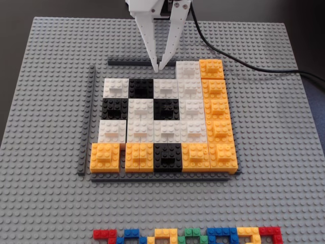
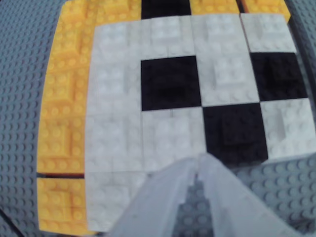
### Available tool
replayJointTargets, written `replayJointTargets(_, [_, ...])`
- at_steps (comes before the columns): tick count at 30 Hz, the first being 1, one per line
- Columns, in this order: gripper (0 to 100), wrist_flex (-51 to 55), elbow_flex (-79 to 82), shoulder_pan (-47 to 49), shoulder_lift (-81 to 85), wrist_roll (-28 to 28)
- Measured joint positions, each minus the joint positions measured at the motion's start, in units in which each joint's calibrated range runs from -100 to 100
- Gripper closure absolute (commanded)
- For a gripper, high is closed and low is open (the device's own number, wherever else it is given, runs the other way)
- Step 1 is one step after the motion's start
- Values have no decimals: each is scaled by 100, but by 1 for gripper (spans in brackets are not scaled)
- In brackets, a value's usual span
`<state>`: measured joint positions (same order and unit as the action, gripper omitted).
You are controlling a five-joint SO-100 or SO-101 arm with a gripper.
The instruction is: Grab the cube and place it into the grid
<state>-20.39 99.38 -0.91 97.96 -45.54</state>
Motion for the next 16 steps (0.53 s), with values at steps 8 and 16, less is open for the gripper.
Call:
replayJointTargets(8, [100, 107, 0, 0, 0, 0])
replayJointTargets(16, [100, 186, 0, 0, 0, 0])
